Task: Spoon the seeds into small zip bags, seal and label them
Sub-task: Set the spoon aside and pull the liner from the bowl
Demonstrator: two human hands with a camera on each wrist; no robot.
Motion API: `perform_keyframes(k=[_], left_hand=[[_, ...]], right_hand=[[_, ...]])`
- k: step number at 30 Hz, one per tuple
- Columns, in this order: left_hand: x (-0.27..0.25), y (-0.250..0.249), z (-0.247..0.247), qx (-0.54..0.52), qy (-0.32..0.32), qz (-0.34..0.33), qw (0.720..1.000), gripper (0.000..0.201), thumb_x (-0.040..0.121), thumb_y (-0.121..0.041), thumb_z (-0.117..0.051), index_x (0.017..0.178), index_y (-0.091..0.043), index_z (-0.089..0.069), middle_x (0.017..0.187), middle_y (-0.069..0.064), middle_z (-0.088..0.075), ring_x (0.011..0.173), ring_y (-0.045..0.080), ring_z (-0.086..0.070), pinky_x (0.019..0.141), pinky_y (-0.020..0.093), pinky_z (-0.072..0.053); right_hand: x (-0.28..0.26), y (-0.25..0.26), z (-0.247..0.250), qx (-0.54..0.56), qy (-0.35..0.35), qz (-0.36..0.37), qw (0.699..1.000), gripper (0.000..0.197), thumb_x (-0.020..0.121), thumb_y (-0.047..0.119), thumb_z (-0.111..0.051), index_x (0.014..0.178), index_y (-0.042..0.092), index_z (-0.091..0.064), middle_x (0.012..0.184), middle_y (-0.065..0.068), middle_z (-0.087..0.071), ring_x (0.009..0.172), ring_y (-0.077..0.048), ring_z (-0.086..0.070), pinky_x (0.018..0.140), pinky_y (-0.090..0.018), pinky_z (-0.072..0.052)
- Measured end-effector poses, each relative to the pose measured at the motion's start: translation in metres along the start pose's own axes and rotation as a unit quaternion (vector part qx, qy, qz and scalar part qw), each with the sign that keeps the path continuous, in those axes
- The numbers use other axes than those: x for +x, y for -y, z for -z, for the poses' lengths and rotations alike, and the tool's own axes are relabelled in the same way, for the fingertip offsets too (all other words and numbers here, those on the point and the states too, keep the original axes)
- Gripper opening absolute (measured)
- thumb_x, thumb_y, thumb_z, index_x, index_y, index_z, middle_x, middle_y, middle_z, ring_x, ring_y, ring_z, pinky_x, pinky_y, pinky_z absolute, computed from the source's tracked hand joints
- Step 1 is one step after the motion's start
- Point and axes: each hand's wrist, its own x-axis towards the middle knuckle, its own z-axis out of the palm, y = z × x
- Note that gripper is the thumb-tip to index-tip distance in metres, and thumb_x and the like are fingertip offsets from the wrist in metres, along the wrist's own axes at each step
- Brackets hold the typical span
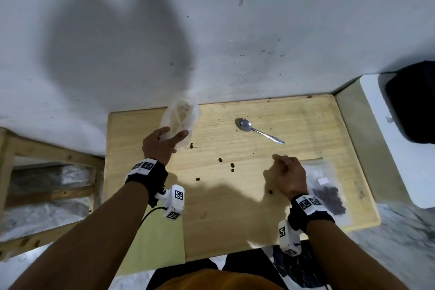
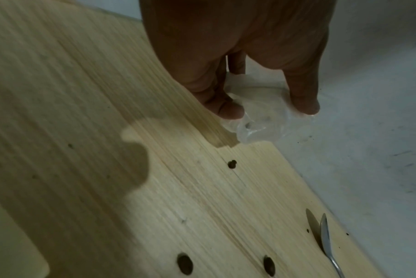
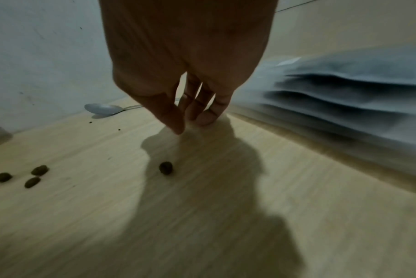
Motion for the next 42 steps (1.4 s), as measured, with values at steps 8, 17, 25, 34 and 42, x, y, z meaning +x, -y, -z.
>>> perform_keyframes(k=[8,17,25,34,42], left_hand=[[0.003,-0.007,-0.019,0.023,0.021,-0.013,0.999,0.075,0.051,-0.051,-0.093,0.116,-0.02,-0.069,0.112,0.003,-0.065,0.062,0.022,-0.07,0.083,0.042,-0.06],[0.004,-0.01,-0.029,0.026,0.038,-0.017,0.999,0.076,0.05,-0.051,-0.093,0.116,-0.022,-0.07,0.116,0.004,-0.067,0.061,0.02,-0.07,0.081,0.038,-0.061],[0.0,-0.009,-0.033,0.036,0.046,-0.026,0.998,0.075,0.048,-0.052,-0.093,0.113,-0.023,-0.07,0.119,0.006,-0.067,0.062,0.019,-0.071,0.08,0.039,-0.061],[-0.004,-0.007,-0.038,0.045,0.049,-0.028,0.997,0.074,0.048,-0.053,-0.093,0.113,-0.024,-0.07,0.12,0.004,-0.067,0.061,0.017,-0.071,0.079,0.036,-0.061],[-0.006,-0.007,-0.036,0.052,0.045,-0.034,0.997,0.075,0.047,-0.055,-0.092,0.112,-0.025,-0.07,0.114,0.004,-0.07,0.058,0.016,-0.07,0.076,0.033,-0.06]], right_hand=[[-0.014,-0.025,0.004,-0.119,0.191,0.092,0.97,0.028,0.083,0.0,-0.057,0.083,0.027,-0.064,0.08,0.015,-0.051,0.068,0.007,-0.053,0.062,-0.011,-0.041],[-0.041,-0.018,0.009,-0.13,0.138,0.051,0.981,0.015,0.076,0.003,-0.079,0.089,0.01,-0.079,0.088,0.001,-0.073,0.079,-0.009,-0.062,0.081,-0.007,-0.043],[-0.045,-0.011,0.008,-0.105,0.145,-0.002,0.984,0.017,0.077,0.013,-0.08,0.076,0.029,-0.073,0.092,-0.001,-0.075,0.09,-0.017,-0.068,0.088,-0.024,-0.05],[-0.042,0.009,0.001,-0.017,0.113,-0.041,0.993,0.008,0.081,0.015,-0.073,0.086,0.011,-0.078,0.08,0.009,-0.07,0.082,-0.01,-0.064,0.079,-0.021,-0.05],[-0.019,0.045,-0.01,0.43,0.115,-0.267,0.855,0.019,0.077,0.001,-0.038,0.063,0.009,-0.048,0.062,-0.007,-0.044,0.045,-0.018,-0.035,0.041,-0.023,-0.026]])
